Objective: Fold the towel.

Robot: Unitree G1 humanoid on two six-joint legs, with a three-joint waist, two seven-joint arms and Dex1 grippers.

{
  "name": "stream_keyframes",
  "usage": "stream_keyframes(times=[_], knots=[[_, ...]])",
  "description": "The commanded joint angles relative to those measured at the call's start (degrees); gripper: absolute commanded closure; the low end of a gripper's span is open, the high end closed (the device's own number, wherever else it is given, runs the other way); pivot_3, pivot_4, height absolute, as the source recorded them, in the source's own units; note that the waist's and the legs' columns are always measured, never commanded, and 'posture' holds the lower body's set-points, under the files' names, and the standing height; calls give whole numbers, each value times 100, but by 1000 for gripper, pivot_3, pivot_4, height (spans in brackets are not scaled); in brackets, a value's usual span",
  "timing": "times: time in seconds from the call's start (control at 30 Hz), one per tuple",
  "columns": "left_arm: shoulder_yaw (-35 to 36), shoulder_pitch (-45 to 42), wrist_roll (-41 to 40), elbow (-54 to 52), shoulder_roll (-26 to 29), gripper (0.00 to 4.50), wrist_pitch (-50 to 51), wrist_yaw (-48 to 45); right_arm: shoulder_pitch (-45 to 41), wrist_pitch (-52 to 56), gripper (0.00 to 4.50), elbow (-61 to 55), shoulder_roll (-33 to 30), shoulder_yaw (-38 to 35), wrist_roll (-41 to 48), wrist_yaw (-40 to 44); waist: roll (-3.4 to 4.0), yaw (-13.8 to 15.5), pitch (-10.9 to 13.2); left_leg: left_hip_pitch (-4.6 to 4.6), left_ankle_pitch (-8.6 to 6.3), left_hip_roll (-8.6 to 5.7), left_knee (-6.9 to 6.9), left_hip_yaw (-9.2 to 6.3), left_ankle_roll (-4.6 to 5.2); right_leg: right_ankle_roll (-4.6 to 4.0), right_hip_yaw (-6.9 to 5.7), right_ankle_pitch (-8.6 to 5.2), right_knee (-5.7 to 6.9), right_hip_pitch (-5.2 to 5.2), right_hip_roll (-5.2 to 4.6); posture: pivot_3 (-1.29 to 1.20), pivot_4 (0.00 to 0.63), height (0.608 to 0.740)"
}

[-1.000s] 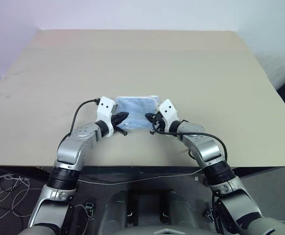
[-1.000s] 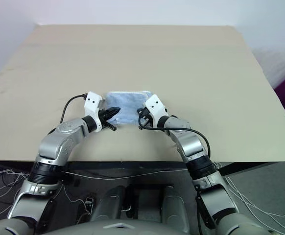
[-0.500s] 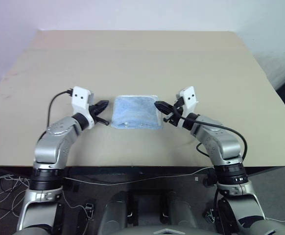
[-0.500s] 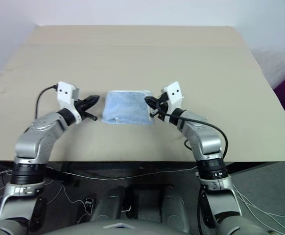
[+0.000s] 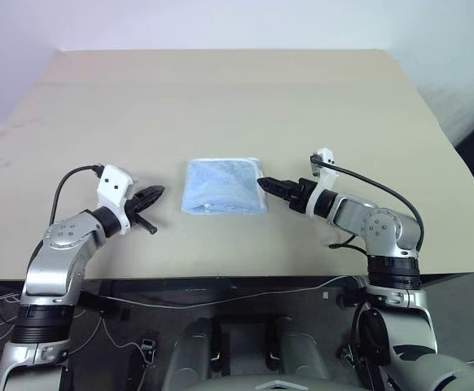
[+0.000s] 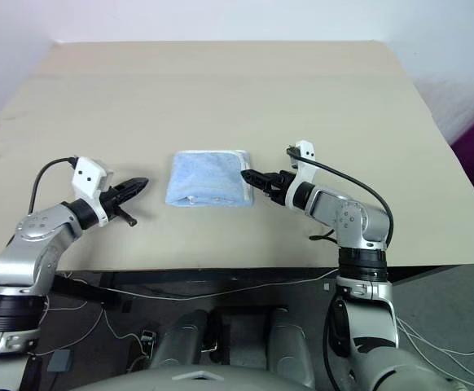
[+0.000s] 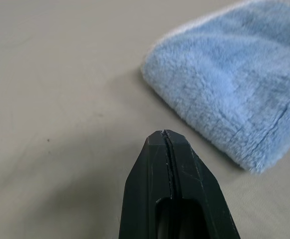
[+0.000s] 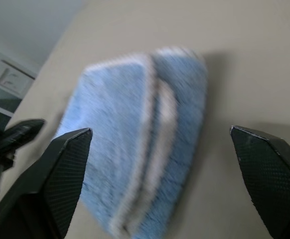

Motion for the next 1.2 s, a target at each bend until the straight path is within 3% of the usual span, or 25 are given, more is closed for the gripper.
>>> stream_keyframes(times=[0.03, 0.37, 0.63, 0.77, 1.1, 1.2], knots=[[199, 66, -202, -360, -66, 4500, -88, -43, -164, 19, 33, 120, 136, 157, 21, 39, 0, -3, 0, 0, 0, 0, 0, 1, 0, 0, 0, 0, 0, 0, 1, 0, 150, 740], [136, 84, -169, -393, -164, 4500, -92, 3, -618, 59, 33, 892, 762, 509, -78, 78, -2, -63, -3, 5, 1, 6, 0, 4, 0, 1, 1, 0, 4, 2, 11, 0, 150, 740], [141, 133, -148, -460, -250, 4500, -113, 50, -872, 19, 33, 1456, 1020, 73, -37, -99, -3, -96, -5, 5, 4, 8, 0, 5, -5, 1, 2, 0, 6, 2, 14, 0, 150, 740], [142, 147, -130, -468, -295, 4500, -129, 87, -820, 90, 965, 1436, 1017, -117, 64, -145, -3, -120, -5, 5, 4, 9, 0, 5, -5, 1, 2, 0, 8, 2, 13, 0, 150, 740], [-3, 28, -93, -376, -366, 4500, -150, 76, -583, 249, 4382, 995, 1129, -385, 320, -342, -5, -127, -7, 6, 4, 6, 0, 4, -5, 1, 2, 0, 9, 3, 10, 0, 150, 740], [-58, 19, -73, -372, -361, 4500, -153, 61, -477, 247, 4477, 811, 1148, -458, 412, -410, -5, -115, -7, 6, 3, 5, 0, 3, -4, 1, 2, 0, 10, 4, 9, 0, 150, 740]])
